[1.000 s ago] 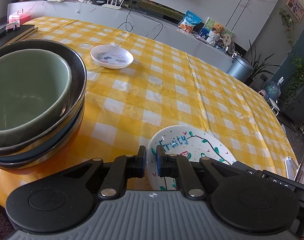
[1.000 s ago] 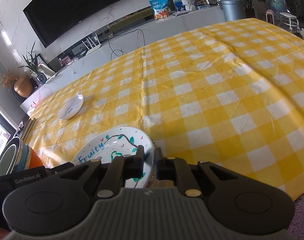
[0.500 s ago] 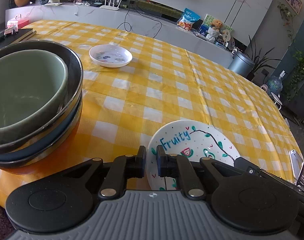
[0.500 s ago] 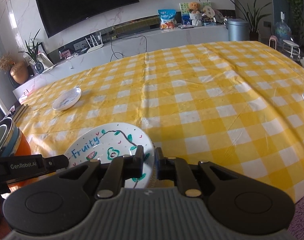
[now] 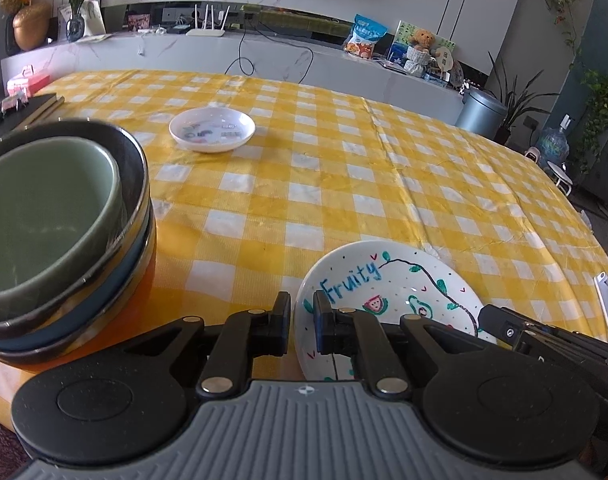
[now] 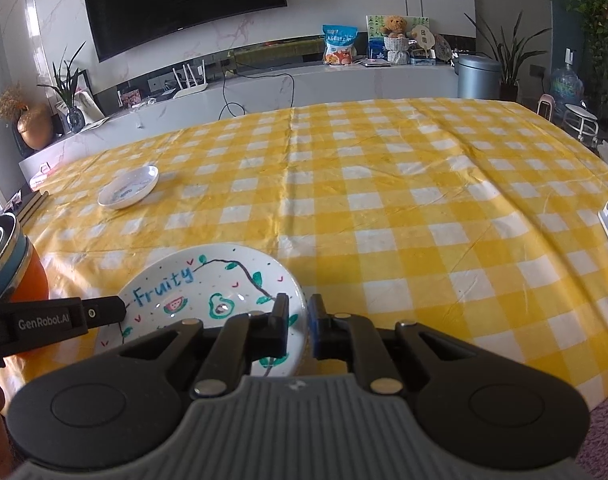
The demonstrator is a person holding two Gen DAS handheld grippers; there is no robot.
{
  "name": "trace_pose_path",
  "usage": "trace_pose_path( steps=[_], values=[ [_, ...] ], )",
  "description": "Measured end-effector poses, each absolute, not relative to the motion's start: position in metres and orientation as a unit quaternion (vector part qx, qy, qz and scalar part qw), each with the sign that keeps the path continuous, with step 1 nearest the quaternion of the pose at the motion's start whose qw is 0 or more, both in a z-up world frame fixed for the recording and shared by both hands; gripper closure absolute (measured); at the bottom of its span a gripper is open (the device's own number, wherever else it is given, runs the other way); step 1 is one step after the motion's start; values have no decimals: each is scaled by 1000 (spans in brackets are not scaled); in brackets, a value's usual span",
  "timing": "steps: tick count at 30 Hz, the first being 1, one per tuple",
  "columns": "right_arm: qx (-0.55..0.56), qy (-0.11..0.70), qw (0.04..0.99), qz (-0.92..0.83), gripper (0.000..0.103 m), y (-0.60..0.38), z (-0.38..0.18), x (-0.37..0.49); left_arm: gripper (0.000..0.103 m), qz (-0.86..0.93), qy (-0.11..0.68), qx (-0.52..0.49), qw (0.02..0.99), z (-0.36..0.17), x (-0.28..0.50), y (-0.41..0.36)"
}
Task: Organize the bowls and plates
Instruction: 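Open both grippers and withdraw from the stacked plates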
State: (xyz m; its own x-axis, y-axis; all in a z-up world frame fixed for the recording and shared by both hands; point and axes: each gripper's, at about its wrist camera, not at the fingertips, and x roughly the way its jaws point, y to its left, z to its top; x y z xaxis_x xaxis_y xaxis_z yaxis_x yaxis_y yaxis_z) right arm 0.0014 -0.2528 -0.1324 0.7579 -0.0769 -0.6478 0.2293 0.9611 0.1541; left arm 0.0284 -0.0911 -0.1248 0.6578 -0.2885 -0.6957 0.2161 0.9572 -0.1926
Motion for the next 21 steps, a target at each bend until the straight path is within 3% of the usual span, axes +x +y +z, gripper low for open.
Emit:
trace_pose_path(
  steps=[2,6,13,17,21],
  values=[
    [117,335,931,-84,93,-254,-130,1,82,-145,384,-46,911,-121,29,-91],
    [128,326,932,-89,76,-258,-122,2,75,-144,387,-32,910,-112,32,-94],
    [155,343,922,-91,72,-263,-112,13,63,-155,412,-4,898,-92,48,-99],
    [163,345,921,-79,63,-264,-105,23,54,-166,425,0,890,-79,63,-96],
    [167,345,921,-63,59,-260,-98,37,53,-174,438,14,882,-64,83,-91]
  ],
)
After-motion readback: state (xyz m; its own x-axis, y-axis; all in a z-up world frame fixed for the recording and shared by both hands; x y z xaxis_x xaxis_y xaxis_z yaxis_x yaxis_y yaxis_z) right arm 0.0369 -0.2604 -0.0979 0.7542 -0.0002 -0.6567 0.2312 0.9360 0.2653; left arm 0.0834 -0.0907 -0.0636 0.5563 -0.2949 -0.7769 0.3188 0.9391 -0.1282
